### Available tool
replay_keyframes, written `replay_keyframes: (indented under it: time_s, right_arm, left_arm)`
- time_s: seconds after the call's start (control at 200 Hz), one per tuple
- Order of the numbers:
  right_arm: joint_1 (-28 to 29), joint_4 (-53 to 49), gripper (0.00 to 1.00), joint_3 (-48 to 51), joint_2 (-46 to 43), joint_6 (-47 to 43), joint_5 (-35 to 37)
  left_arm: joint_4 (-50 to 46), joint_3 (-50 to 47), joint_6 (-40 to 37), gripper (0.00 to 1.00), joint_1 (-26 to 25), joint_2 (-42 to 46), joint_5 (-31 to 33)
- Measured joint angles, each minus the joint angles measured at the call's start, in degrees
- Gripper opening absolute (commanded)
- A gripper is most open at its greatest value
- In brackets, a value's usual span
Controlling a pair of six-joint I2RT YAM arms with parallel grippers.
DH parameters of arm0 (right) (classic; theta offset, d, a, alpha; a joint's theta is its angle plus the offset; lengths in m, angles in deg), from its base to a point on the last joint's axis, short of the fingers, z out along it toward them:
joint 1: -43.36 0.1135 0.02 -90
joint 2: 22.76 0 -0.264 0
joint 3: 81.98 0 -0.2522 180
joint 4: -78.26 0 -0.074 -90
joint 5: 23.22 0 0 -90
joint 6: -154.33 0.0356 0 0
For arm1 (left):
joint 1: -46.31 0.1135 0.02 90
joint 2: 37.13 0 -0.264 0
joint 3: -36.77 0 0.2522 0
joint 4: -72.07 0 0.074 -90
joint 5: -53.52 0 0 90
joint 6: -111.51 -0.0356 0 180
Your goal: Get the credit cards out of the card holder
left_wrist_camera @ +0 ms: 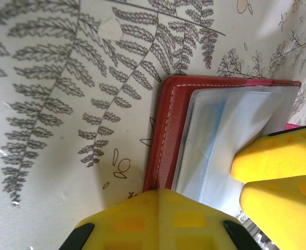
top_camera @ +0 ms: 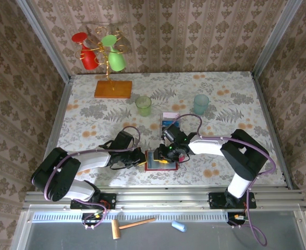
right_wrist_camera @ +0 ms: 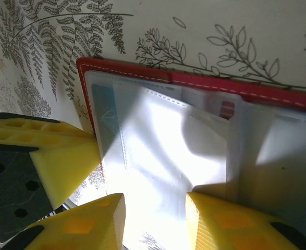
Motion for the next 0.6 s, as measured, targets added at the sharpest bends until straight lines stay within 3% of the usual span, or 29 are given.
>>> replay_keyframes:
  time_s: [0.6]
  right_arm:
    - [-3.2,13.9,0.35,7.7,-1.0,3.5,-6.6]
  left_arm:
    - [-1.9,4.1,1.2,0.19,-0.1,3.1,-0.4]
